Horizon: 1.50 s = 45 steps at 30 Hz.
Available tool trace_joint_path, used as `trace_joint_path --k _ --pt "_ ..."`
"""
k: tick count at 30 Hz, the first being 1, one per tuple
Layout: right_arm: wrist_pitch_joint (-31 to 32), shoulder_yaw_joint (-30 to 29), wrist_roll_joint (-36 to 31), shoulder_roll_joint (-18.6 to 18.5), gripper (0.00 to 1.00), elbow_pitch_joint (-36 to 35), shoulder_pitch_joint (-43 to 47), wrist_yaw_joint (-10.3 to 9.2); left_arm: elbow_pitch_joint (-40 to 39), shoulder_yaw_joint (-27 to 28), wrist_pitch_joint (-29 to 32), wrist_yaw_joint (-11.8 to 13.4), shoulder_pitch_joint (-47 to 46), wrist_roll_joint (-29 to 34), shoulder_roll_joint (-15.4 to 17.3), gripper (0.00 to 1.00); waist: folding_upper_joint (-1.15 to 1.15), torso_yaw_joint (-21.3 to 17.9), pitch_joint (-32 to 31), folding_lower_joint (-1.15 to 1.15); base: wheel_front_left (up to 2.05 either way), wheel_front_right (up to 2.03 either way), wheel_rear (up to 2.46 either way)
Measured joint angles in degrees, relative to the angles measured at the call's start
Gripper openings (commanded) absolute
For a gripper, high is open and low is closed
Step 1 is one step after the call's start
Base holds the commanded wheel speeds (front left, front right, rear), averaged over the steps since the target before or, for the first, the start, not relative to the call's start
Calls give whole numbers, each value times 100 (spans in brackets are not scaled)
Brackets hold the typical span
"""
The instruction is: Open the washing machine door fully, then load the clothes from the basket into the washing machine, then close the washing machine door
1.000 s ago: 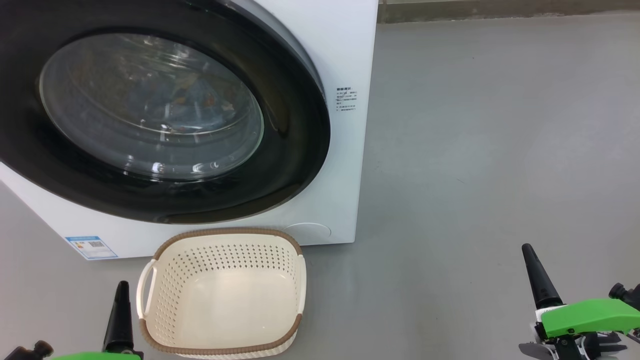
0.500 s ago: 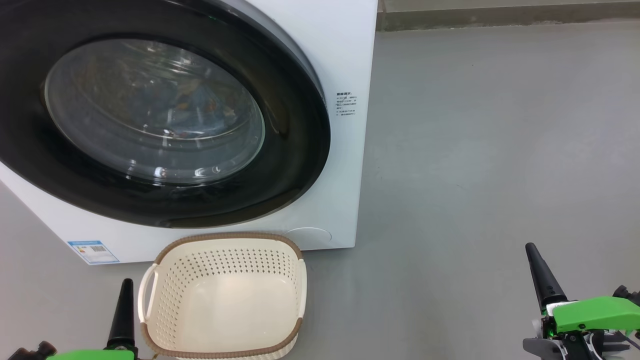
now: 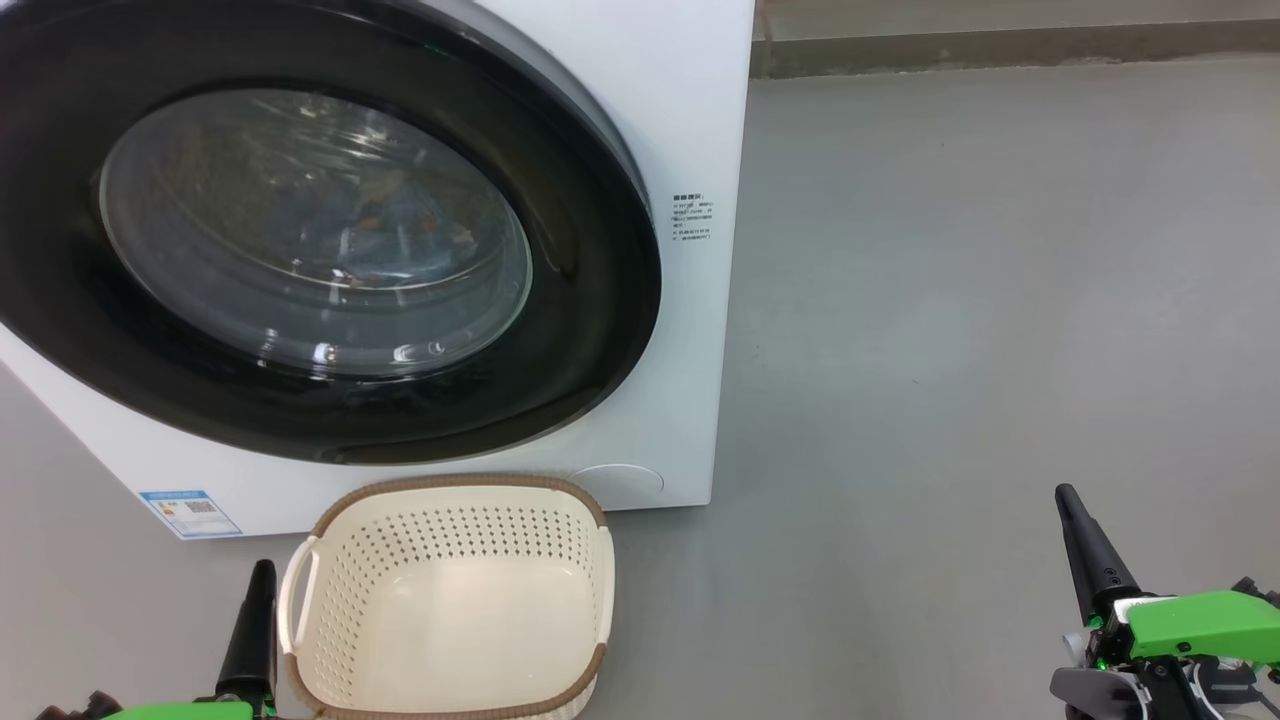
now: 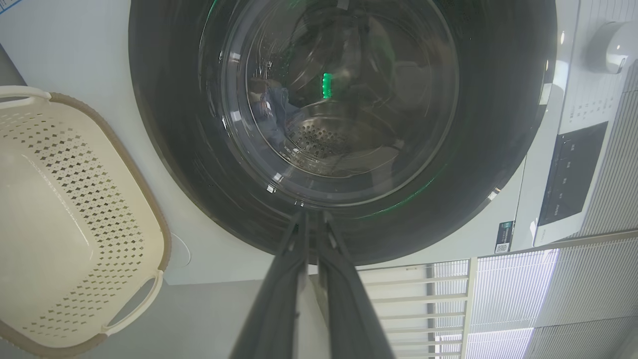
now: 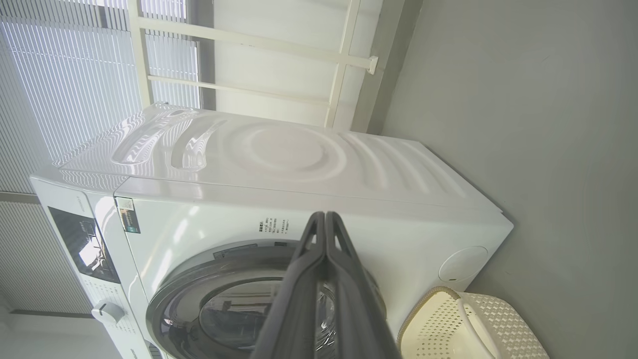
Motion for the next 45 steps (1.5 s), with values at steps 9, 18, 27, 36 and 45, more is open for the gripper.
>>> trace_joint_path --k 9,18,27,36,45 --pt "137 -89 437 51 0 45 -1 -1 21 4 151 0 -39 -548 -16 0 0 2 -62 0 0 0 0" --pt "212 -182 681 76 0 69 -8 -1 27 9 241 0 -40 -801 -19 0 0 3 -87 0 0 0 0" --pt "213 -199 681 87 0 74 -17 -9 27 12 241 0 -41 -801 -20 0 0 3 -87 0 0 0 0" --pt "256 -209 681 93 0 75 -18 -9 27 14 241 0 -41 -801 -20 0 0 3 -87 0 0 0 0" --pt "257 -221 681 107 0 77 -19 -9 27 19 242 0 -41 -801 -21 0 0 3 -87 0 0 0 0"
